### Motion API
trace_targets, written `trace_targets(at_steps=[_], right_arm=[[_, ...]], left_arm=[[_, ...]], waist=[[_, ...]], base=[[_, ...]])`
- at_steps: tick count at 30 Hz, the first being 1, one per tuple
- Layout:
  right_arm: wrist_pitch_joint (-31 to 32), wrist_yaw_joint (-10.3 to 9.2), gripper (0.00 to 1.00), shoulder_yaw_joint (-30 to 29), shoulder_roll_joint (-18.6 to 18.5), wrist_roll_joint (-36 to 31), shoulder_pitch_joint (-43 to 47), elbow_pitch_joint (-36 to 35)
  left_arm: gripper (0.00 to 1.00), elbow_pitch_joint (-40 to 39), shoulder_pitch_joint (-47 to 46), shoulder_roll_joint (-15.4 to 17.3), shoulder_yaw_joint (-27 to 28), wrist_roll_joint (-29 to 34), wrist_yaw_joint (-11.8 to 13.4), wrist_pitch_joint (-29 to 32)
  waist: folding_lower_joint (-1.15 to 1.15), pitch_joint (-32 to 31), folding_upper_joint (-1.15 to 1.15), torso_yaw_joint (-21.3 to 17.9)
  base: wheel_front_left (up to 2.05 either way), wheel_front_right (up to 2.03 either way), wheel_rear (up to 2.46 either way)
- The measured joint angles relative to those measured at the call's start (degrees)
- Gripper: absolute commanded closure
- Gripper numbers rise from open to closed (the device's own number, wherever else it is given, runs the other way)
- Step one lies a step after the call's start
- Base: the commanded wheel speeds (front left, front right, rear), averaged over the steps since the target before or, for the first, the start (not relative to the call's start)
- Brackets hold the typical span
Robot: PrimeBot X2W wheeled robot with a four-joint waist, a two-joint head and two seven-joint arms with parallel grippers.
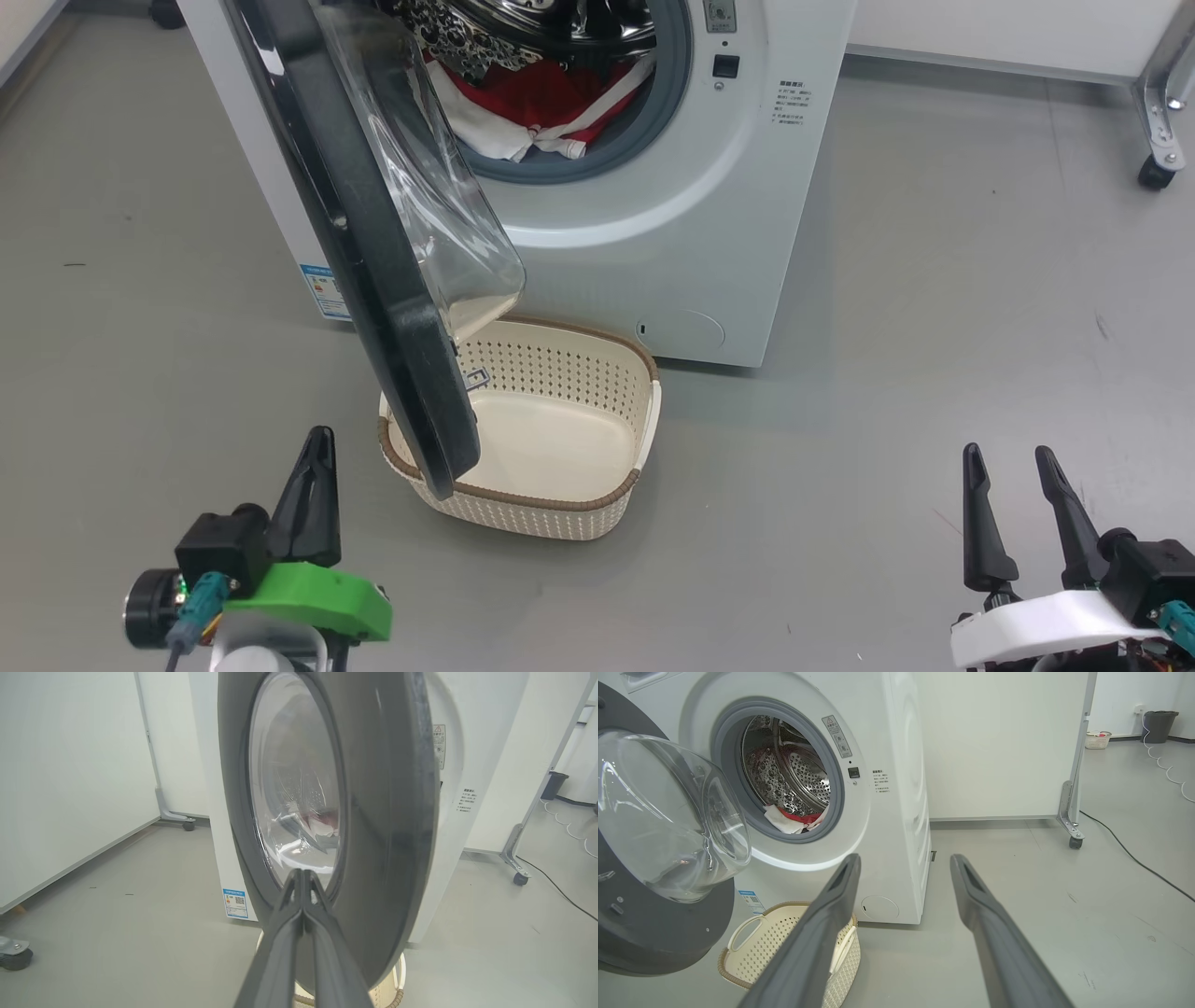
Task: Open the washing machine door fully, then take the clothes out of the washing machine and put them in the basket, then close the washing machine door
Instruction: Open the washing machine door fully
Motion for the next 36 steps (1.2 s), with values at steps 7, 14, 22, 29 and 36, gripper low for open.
trace_targets(at_steps=[7, 14, 22, 29, 36], right_arm=[[0.0, 0.48, 0.0, -0.52, 0.79, -0.49, -0.01, 0.11], [0.0, 0.97, 0.0, -0.84, 1.54, -0.98, -0.01, 0.44], [0.0, 1.49, 0.0, -1.18, 2.09, -1.49, -0.01, 0.93], [0.0, 1.98, 0.0, -1.34, 2.63, -1.75, -0.01, 1.46], [0.0, 2.16, 0.0, -1.72, 3.03, -2.02, -0.01, 1.56]], left_arm=[[1.0, -4.9, -2.44, 0.02, 3.23, 0.34, -0.01, -0.01], [1.0, -10.42, -7.63, 0.92, 5.39, 1.66, -1.05, -0.02], [1.0, -14.07, -11.74, 1.12, 6.22, 1.55, -2.02, -0.32], [1.0, -15.84, -14.45, 1.11, 3.77, 1.8, -2.98, -0.33], [1.0, -15.72, -14.78, 0.81, -0.58, 1.91, -3.77, 0.43]], waist=[[0.0, -0.11, 0.0, -0.07], [0.0, -0.42, 0.0, -0.23], [0.0, -0.91, 0.0, -0.72], [0.0, -1.26, 0.0, -1.27], [0.0, -1.47, 0.0, -2.0]], base=[[0.0, 0.0, 0.0], [0.0, 0.0, 0.0], [0.0, 0.0, 0.0], [0.0, 0.0, 0.0], [0.0, 0.0, 0.0]])
